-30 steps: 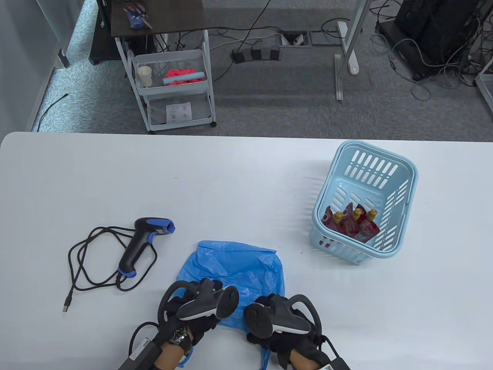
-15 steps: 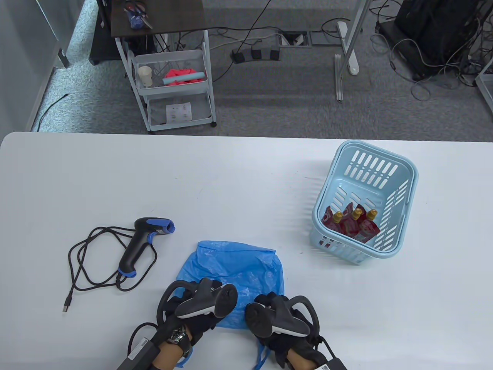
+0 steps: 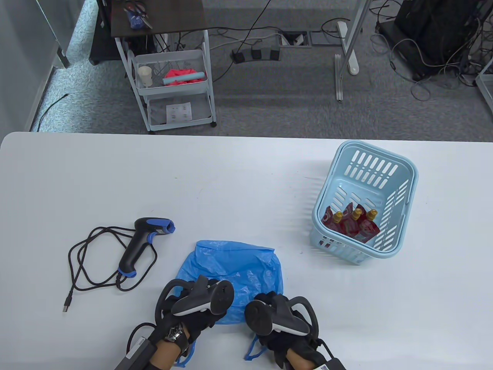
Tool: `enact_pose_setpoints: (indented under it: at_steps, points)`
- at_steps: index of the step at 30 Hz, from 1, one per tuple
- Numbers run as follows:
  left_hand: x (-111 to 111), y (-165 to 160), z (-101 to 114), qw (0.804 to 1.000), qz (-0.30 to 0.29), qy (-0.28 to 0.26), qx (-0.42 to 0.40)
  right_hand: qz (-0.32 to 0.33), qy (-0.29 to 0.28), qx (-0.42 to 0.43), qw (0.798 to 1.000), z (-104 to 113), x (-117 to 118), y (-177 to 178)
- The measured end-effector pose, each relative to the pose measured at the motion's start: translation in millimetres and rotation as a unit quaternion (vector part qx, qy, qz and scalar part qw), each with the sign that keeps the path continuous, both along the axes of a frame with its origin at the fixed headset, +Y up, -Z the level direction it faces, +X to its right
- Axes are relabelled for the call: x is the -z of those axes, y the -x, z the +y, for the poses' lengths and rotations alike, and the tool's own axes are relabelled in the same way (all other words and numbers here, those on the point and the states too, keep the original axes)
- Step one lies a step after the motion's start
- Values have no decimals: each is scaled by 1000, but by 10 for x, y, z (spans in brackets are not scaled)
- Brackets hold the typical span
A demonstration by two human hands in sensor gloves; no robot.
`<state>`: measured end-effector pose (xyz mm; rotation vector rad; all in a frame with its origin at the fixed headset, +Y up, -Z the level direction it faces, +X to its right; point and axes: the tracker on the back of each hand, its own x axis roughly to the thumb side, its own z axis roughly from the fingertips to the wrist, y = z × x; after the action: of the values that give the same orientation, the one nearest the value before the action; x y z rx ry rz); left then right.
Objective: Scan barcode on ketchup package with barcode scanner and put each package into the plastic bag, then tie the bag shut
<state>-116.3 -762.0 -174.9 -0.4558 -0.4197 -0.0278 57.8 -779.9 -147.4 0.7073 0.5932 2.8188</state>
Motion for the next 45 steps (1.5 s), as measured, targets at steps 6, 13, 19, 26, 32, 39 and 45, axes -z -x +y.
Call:
enact_pose_setpoints:
  at_steps: [6, 13, 19, 26, 32, 39, 45]
  points:
    - [-54, 26, 247, 998, -8, -29, -58, -47, 35, 79, 995, 11, 96, -146]
    - [-245, -199, 173, 993, -75, -74, 44, -59, 46, 106, 992, 17, 128, -204]
    - [-219, -139, 107, 987, -56, -97, 114, -59, 49, 109, 991, 18, 133, -213]
    - [-174, 140, 210, 991, -4, -94, 98, -57, 50, 105, 992, 21, 139, -213]
    - [-129, 343, 207, 991, 31, -89, 92, -59, 52, 111, 991, 24, 156, -242]
    - [-86, 412, 253, 996, 68, -54, 19, -51, 63, 171, 982, 177, 147, -327]
    - [-66, 353, 276, 997, 68, -48, 2, -4, -50, 150, 987, 581, -20, -160]
